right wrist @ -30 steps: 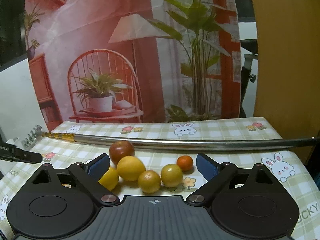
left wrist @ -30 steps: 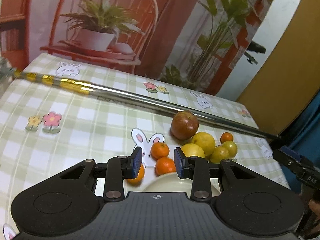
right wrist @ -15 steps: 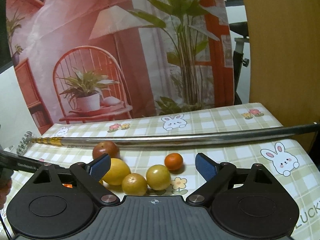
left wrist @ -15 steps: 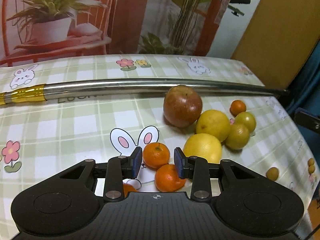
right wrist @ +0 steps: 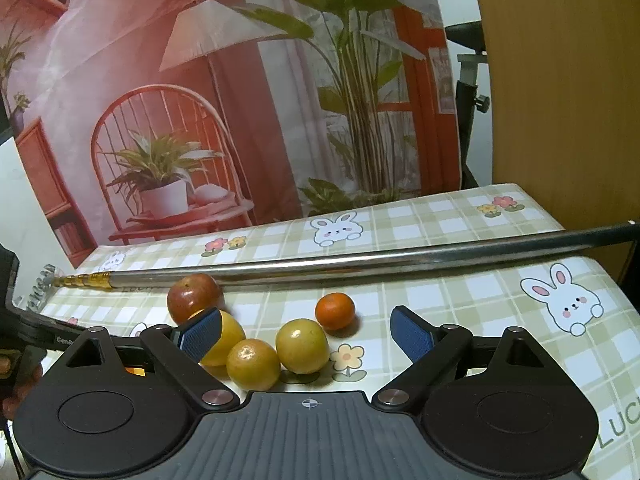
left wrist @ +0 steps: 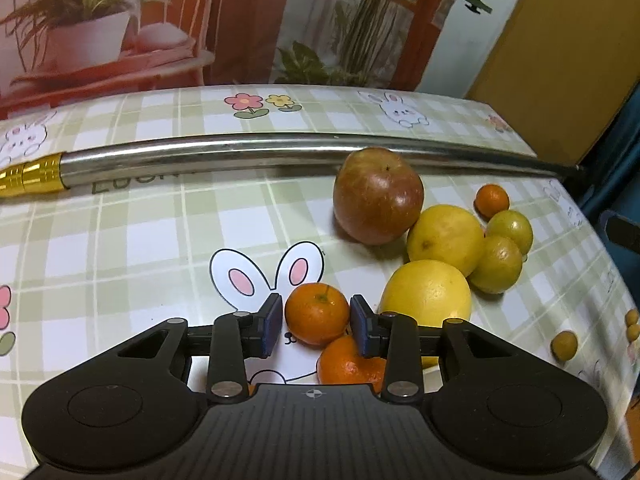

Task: Organize fruits
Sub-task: 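Grasp a tangerine with left tool while right tool approaches a yellow-green plum, then lift the tangerine with left tool while right tool grasps the yellow-green plum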

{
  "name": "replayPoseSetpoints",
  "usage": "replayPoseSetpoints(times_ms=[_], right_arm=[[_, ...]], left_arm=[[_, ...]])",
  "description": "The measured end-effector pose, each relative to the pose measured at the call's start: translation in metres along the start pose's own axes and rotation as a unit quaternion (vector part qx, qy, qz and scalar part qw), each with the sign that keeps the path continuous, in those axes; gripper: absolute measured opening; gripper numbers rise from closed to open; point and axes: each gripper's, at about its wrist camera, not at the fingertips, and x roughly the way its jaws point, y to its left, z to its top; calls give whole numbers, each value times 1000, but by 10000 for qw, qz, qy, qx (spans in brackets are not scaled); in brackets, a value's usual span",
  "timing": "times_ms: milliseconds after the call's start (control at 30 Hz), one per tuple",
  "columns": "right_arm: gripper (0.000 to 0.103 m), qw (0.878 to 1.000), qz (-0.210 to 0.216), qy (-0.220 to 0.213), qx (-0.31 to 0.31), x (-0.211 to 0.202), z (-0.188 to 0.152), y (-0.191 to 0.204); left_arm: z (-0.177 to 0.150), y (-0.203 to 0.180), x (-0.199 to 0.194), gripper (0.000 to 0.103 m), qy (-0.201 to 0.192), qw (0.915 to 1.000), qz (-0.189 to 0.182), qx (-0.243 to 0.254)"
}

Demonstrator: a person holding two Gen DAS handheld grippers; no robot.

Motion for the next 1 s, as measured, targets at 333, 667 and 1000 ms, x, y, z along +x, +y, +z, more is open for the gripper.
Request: replayPoseSetpoints(times_ms=[333,667,1000], right_arm=[[88,10000,-78,35,-38,7,-6,-8],[64,9991,201,229,-306,41,-5,-10],[54,9959,373,686,449,81,-10,-14]], left_arm=[[-2,-14,-37,36,-560,9973,243,415],[-14,-27,-80,36,-1037,9941,128,302],[-31,-23,-94,36,-1117,9937,101,25]])
